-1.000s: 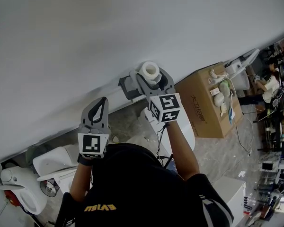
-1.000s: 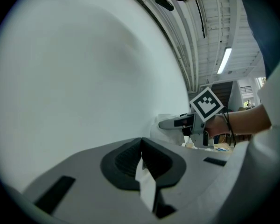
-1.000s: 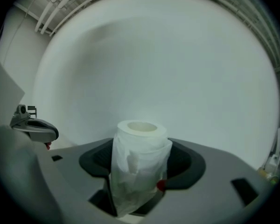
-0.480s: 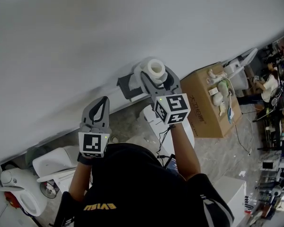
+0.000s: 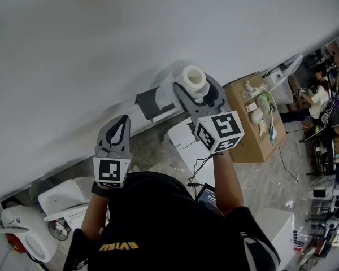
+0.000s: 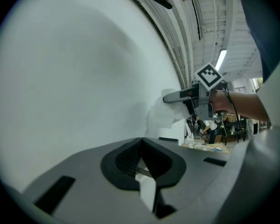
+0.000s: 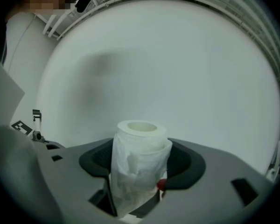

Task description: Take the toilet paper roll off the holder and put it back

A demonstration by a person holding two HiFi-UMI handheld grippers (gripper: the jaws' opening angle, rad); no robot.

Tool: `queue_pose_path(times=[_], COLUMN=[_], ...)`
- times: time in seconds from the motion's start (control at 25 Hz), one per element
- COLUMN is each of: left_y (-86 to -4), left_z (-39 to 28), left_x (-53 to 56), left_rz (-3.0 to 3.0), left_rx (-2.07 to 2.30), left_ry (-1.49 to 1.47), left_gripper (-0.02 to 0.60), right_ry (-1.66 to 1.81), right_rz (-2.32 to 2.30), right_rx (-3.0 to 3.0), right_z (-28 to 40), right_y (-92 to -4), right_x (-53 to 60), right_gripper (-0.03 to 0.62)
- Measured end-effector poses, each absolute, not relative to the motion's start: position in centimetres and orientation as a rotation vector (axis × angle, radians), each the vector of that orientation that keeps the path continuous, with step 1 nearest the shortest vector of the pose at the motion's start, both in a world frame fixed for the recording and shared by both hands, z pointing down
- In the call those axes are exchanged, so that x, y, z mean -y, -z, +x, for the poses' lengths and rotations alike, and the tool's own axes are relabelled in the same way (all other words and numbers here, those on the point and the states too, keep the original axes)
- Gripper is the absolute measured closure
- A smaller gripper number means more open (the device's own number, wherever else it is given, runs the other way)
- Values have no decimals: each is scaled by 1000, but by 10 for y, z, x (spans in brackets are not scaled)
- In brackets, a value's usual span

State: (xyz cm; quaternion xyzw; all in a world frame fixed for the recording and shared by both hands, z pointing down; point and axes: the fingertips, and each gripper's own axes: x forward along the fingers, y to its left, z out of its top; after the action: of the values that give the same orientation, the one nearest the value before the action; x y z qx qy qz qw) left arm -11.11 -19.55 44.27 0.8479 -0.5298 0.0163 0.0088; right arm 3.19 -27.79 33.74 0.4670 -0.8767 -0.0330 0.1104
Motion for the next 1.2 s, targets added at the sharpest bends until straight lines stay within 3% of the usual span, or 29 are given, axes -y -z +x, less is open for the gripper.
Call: queue_pose_path(times=[0.6, 1.2], left_y=[-435, -405], left_z=[-91, -12], left_x=[207, 201], left_rz=[2685, 2756], left_rx=[1572, 1476], left_ry=[-62, -72], left_gripper=[571, 571], right_ry=[132, 131], right_rz=[1509, 1634], right_rx=[2545, 2486], right_z=[81, 166], right_y=[-292, -261], right_x=[263, 242], right_gripper=[301, 299])
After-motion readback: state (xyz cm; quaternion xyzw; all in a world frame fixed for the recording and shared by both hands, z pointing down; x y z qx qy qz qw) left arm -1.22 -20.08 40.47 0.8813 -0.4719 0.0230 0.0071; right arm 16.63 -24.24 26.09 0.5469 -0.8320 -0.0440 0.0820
